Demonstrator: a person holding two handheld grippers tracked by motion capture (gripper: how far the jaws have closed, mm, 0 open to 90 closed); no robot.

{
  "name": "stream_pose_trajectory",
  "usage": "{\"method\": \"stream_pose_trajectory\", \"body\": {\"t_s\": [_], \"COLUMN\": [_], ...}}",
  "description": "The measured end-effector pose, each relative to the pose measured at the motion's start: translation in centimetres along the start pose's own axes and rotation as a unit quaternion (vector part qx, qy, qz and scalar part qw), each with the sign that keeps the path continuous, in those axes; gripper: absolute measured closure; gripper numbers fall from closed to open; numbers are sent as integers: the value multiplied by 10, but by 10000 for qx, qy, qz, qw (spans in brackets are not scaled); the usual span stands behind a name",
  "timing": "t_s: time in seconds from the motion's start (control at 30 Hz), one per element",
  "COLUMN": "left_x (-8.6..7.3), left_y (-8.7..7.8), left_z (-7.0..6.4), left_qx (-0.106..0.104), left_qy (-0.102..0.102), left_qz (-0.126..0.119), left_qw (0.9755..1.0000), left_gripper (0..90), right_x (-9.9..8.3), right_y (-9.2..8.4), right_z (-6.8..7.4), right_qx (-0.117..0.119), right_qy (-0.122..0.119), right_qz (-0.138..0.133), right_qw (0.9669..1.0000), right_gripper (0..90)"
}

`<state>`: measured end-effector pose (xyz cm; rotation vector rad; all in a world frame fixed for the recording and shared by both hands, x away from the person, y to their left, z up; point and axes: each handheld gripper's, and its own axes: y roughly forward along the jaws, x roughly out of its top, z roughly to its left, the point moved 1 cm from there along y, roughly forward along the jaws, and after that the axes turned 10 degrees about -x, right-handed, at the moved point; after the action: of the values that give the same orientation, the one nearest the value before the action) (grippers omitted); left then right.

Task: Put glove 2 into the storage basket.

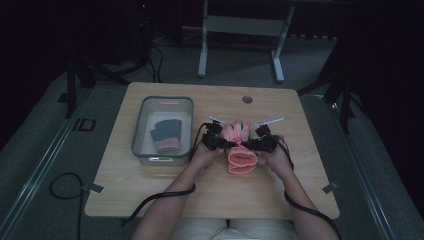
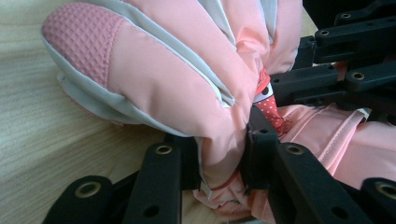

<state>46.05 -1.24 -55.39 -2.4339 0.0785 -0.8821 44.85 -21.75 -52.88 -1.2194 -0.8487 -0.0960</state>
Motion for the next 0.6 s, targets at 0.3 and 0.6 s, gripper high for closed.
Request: {"method": "stream_pose_trajectory", "body": {"t_s": [0.3,0.6], "left_x": [12,24], "left_y": [-13,-45], "left_z": [-20,-42], "left_qx": [48,132], "left_qy": [242,442], "left_qz": [43,-201], "left_qw": [9997,9987], "left_gripper": [758,758], "right_x": [0,17], "right_y": [-13,-37], "right_z": [-3,8], "right_qx": [128,262], "right_qy": [152,117], "right_qz": [-210,-613], "right_qw": [9996,9977], "right_gripper": [727,729]}}
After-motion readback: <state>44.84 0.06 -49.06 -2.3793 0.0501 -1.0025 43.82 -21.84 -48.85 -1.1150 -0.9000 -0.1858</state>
